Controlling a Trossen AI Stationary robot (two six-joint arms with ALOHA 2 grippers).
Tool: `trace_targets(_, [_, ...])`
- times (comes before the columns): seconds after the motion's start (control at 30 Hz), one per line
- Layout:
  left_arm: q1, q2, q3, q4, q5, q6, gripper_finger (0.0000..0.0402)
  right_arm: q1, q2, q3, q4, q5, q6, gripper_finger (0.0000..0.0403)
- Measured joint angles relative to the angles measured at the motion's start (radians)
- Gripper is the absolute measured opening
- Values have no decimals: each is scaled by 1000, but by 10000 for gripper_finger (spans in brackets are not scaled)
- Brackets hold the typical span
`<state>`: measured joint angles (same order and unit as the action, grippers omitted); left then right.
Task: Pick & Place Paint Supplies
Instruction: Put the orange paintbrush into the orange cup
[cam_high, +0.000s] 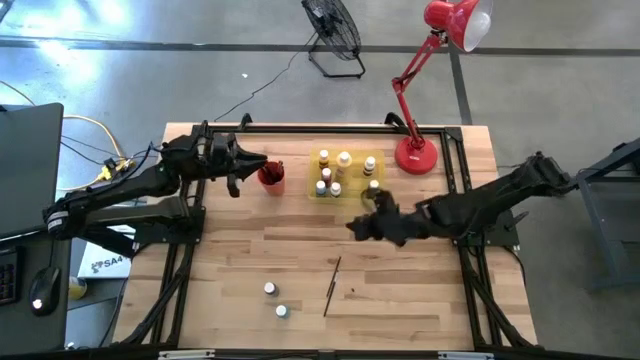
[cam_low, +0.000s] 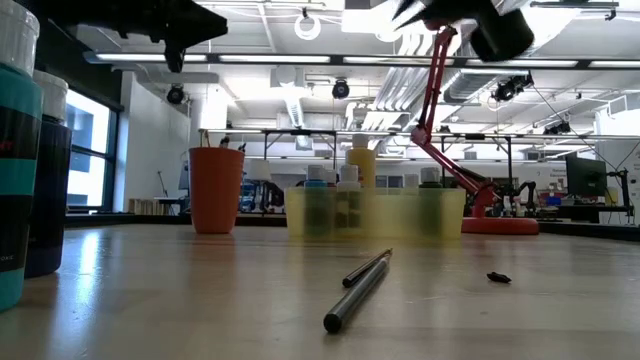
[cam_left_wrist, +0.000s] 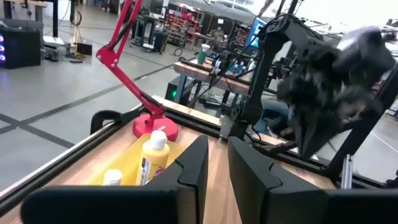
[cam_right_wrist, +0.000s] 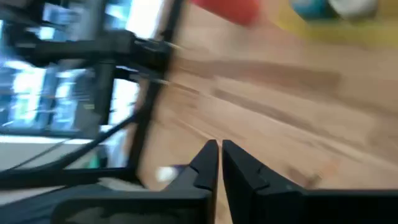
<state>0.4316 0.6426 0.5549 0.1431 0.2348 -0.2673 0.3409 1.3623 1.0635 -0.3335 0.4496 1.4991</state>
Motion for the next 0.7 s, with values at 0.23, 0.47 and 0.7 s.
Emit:
trace_targets(0.23, [0,1,1,-1,1,0,56,4,185,0,39,-80,124,8])
trace_targets(0.47, [0,1,1,0,3,-3,56,-37,298,0,327,-332,-24,9])
trace_targets(0.7, [0,1,1,-7,3,-26,56,-54,328,0,513,-323,-97,5])
